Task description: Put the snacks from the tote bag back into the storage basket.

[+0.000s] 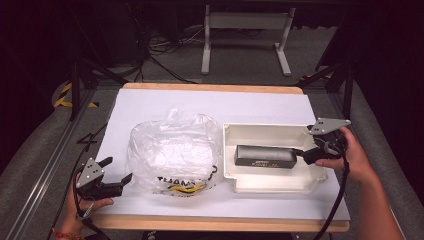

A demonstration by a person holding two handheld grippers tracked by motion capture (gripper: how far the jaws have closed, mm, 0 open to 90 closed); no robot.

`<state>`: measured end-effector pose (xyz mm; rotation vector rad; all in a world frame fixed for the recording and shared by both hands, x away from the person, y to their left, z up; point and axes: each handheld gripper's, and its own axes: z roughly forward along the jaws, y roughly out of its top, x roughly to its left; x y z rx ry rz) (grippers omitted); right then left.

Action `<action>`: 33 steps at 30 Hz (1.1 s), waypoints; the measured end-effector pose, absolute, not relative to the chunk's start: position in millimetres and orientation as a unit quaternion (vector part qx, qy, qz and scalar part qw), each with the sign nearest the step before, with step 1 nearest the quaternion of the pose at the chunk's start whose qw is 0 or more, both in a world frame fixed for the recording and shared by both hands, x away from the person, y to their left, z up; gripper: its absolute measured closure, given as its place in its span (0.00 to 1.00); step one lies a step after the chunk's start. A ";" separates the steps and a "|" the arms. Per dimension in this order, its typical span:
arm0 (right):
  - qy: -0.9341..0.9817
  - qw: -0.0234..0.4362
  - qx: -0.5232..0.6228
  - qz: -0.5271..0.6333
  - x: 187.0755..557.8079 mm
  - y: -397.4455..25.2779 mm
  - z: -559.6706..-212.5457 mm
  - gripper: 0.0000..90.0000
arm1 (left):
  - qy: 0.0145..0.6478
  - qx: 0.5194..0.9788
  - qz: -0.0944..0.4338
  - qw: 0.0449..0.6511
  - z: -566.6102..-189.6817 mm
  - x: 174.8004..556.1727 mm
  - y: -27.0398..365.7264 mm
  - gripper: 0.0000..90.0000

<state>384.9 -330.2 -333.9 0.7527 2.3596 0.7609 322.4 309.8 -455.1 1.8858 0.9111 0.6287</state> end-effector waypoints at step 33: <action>0.834 0.297 0.338 0.319 333.0 -354.3 -360.7 0.09 | 0.371 0.764 0.258 0.460 -454.6 321.7 310.3 0.12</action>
